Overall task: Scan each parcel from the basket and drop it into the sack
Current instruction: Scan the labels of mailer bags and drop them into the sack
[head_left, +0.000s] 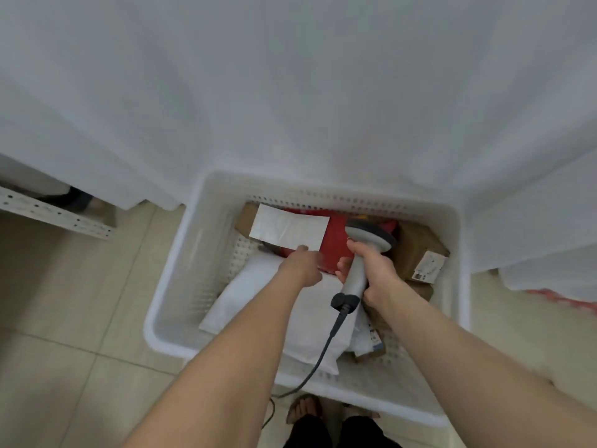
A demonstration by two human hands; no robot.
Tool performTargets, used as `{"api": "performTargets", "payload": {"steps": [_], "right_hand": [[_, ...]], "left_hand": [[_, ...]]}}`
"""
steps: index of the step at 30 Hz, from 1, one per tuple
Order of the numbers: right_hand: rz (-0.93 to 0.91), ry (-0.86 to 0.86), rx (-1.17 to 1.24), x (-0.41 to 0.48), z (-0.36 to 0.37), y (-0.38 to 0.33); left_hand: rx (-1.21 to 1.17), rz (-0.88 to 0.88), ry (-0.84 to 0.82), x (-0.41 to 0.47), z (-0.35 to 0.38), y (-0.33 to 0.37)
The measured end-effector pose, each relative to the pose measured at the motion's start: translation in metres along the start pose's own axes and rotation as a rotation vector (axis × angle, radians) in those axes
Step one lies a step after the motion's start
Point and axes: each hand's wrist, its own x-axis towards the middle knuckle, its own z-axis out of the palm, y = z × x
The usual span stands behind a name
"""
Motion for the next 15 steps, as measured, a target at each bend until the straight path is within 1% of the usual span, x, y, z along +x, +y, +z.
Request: {"api": "performTargets", "payload": {"steps": [4,8,10,13,15], "right_hand": [[0.023,-0.009,-0.017,0.047,-0.002,0.012],[0.044,-0.019,-0.008,0.071,0.000,0.016],[0.052,-0.029,-0.003,0.076,0.000,0.018],[0.048,-0.035,0.012,0.078,0.004,0.017],[0.041,-0.034,0.015,0.074,0.005,0.014]], "left_hand": [[0.053,0.005,-0.020,0.055,0.025,-0.005],[0.179,-0.001,-0.098,0.085,0.036,-0.010],[0.191,-0.006,-0.109,0.092,0.037,-0.011],[0.048,-0.017,-0.001,0.094,0.034,-0.013],[-0.084,-0.045,0.144,0.087,0.029,-0.017]]}}
